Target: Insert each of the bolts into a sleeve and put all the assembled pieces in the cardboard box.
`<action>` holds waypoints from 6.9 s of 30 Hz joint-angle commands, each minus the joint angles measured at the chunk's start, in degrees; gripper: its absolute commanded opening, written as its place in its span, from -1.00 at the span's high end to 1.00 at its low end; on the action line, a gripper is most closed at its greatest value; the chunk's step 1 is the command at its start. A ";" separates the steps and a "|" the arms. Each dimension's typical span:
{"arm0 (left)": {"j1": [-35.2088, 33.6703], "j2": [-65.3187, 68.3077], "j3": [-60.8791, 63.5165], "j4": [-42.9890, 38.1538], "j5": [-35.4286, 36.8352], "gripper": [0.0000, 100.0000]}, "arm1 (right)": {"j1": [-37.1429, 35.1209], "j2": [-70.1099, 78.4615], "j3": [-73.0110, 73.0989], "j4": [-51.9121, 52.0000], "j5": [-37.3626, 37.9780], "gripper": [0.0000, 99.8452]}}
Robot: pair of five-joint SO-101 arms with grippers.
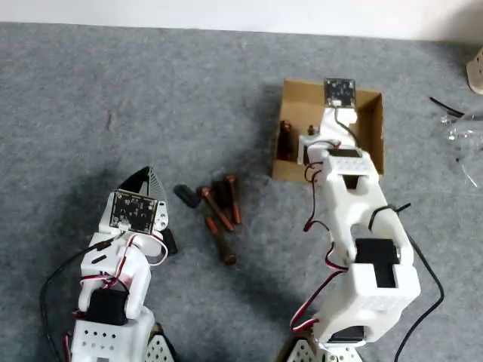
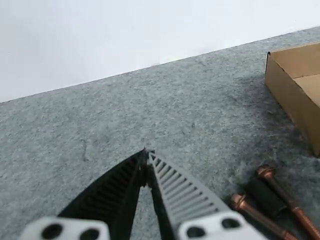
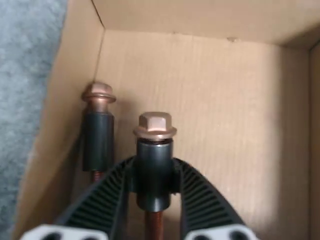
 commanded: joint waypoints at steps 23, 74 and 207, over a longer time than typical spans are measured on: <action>0.57 -0.75 0.92 -0.26 -0.35 0.99 | -11.91 -52.35 34.86 -0.48 -0.26 0.49; -12.26 -0.75 -0.22 -3.08 4.57 0.99 | -41.80 -21.58 29.76 6.37 7.03 0.49; -12.35 -0.75 -0.22 -3.08 4.57 0.99 | -35.56 4.62 -3.21 24.75 7.30 0.81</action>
